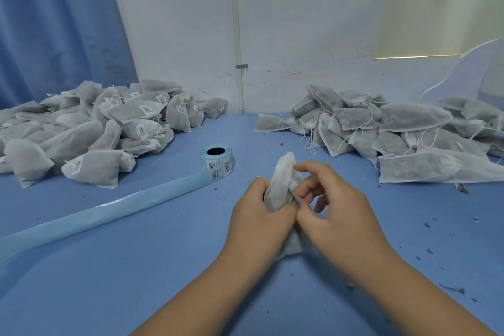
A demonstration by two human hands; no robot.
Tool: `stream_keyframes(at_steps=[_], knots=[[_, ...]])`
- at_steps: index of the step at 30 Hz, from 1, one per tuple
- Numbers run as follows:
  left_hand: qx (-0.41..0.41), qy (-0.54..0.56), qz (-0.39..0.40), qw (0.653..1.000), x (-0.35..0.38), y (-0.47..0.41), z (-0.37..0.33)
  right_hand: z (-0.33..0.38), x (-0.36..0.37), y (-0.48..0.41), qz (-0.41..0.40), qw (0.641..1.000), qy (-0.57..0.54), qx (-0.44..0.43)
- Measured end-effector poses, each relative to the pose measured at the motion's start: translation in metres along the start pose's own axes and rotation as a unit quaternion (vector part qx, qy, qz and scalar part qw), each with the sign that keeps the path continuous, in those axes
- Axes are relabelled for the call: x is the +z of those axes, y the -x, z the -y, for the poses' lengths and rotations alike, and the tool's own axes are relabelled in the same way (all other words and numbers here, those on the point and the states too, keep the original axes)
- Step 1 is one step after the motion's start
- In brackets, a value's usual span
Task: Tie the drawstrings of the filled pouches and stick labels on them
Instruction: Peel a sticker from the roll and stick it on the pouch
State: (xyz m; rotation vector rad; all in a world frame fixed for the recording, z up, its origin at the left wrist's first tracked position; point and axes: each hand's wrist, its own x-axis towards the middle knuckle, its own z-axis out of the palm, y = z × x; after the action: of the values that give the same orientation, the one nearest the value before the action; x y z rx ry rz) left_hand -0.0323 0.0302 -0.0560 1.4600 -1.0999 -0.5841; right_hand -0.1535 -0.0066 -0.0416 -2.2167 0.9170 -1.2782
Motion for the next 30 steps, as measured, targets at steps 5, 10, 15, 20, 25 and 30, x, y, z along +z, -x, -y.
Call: stream_keyframes(at_steps=[5,10,15,20,25,30], knots=[[0.037,-0.047,0.033,0.998,-0.003,-0.001,0.000,-0.003,-0.002,0.000,0.016,1.000,-0.007,0.005],[0.016,-0.002,0.092,0.996,-0.008,0.002,-0.002,-0.007,-0.006,-0.002,0.029,1.000,0.006,-0.003],[-0.024,0.041,0.090,0.995,-0.010,0.001,-0.006,-0.010,-0.009,0.000,0.085,0.996,0.005,-0.009],[-0.078,0.116,0.063,0.988,-0.011,-0.002,-0.005,-0.009,-0.008,0.001,0.113,0.993,-0.012,-0.009],[-0.087,0.165,0.071,0.980,-0.011,-0.003,-0.003,-0.005,-0.006,-0.003,-0.012,0.994,-0.083,0.071],[-0.060,0.165,0.150,0.973,-0.011,-0.001,-0.002,-0.007,-0.015,-0.007,0.038,0.942,-0.253,0.216]])
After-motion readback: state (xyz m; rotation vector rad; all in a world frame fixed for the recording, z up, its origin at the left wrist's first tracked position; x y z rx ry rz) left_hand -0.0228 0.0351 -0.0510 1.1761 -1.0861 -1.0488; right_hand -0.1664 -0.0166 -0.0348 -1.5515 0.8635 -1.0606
